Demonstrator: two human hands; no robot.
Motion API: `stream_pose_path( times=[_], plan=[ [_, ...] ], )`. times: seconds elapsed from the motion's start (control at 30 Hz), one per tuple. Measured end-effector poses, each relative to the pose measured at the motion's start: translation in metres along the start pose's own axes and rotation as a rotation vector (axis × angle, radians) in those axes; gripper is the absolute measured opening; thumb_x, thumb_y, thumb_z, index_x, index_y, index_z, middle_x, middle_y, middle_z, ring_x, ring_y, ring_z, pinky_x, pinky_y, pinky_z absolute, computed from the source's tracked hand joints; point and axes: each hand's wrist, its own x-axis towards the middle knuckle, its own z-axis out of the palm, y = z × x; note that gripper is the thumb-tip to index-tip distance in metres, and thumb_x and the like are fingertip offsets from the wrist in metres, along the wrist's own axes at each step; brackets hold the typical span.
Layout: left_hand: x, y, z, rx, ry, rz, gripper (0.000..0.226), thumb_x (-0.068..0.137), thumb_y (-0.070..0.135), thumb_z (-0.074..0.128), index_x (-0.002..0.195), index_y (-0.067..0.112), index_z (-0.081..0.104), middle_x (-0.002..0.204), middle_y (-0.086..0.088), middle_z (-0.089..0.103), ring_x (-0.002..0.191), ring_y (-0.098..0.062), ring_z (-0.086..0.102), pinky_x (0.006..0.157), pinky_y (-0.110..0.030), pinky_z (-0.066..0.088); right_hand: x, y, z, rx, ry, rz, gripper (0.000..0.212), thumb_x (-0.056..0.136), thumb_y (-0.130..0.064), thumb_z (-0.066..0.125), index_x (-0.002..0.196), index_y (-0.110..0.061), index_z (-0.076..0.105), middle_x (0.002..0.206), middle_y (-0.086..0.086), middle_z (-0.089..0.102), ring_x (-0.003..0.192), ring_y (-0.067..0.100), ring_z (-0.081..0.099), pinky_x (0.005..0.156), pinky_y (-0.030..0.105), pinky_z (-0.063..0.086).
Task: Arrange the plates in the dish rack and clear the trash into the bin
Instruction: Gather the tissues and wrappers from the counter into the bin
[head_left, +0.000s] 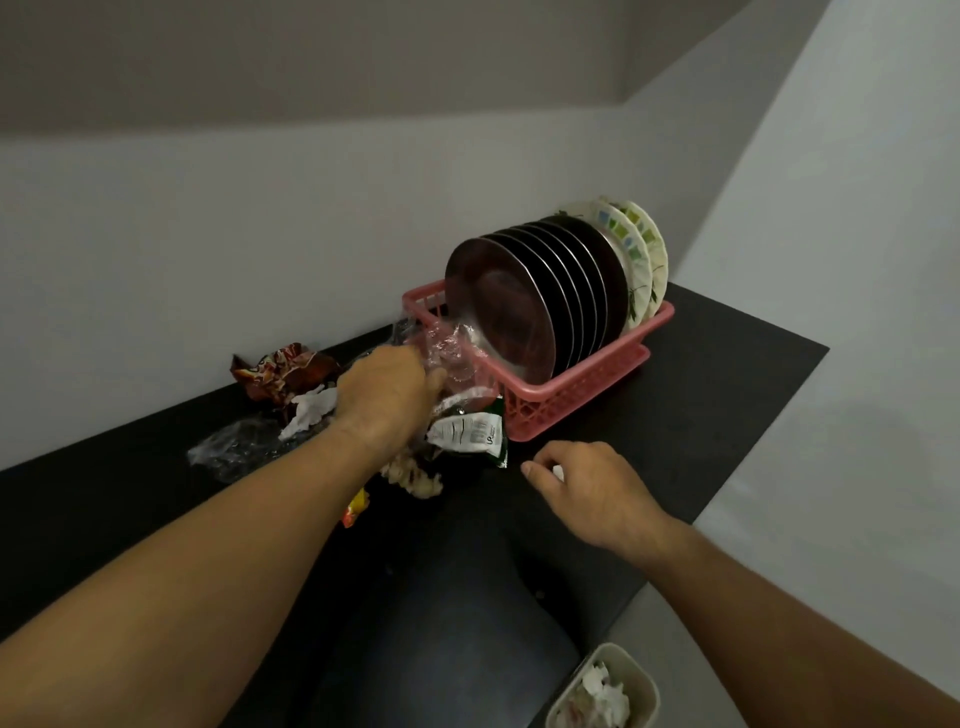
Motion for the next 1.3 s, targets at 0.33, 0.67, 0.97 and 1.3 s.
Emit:
stream_pose_path(
  times=[0.33, 0.67, 0.97, 1.3],
  plan=[
    [-0.036, 0.02, -0.026, -0.317, 0.204, 0.09, 0.022, 0.083, 0.014, 0.067, 0.068, 0.024, 0.055, 0.134, -0.006, 0.044, 0.107, -0.023, 0.055, 0.079, -0.02, 0.035, -0.002, 0.008, -0.019, 0.18, 0.015, -0.035, 0.02, 0.101, -0.026, 0.047, 0.085, -0.028, 0.059, 0.077, -0.003, 0.065, 0.062, 0.011, 0.06, 0.054, 0.026, 0.044],
    [-0.082, 0.111, -0.02, -0.356, 0.127, 0.163, 0.018, 0.09, 0.02, 0.064, 0.076, 0.028, 0.056, 0.075, 0.011, 0.058, 0.06, -0.003, 0.054, 0.049, -0.009, 0.043, -0.038, 0.069, -0.063, 0.218, -0.05, -0.052, 0.013, 0.102, -0.029, 0.047, 0.095, -0.037, 0.054, 0.092, -0.009, 0.063, 0.078, 0.009, 0.064, 0.064, 0.024, 0.051],
    [-0.122, 0.196, -0.004, -0.303, -0.01, 0.252, 0.021, 0.093, 0.016, 0.057, 0.085, 0.035, 0.061, 0.101, 0.01, 0.053, 0.084, -0.007, 0.054, 0.059, -0.009, 0.037, -0.067, 0.145, -0.11, 0.217, -0.075, -0.074, 0.013, 0.097, -0.04, 0.054, 0.086, -0.032, 0.056, 0.086, -0.007, 0.062, 0.073, 0.009, 0.062, 0.055, 0.022, 0.044],
    [-0.16, 0.236, 0.034, -0.377, -0.241, -0.031, 0.051, 0.058, 0.049, 0.086, 0.087, 0.035, 0.047, 0.098, 0.014, 0.044, 0.082, -0.01, 0.054, 0.054, -0.017, 0.042, -0.087, 0.214, -0.135, 0.172, -0.16, -0.073, 0.014, 0.089, -0.032, 0.063, 0.091, -0.035, 0.048, 0.089, -0.004, 0.062, 0.071, 0.011, 0.064, 0.052, 0.02, 0.045]
  ],
)
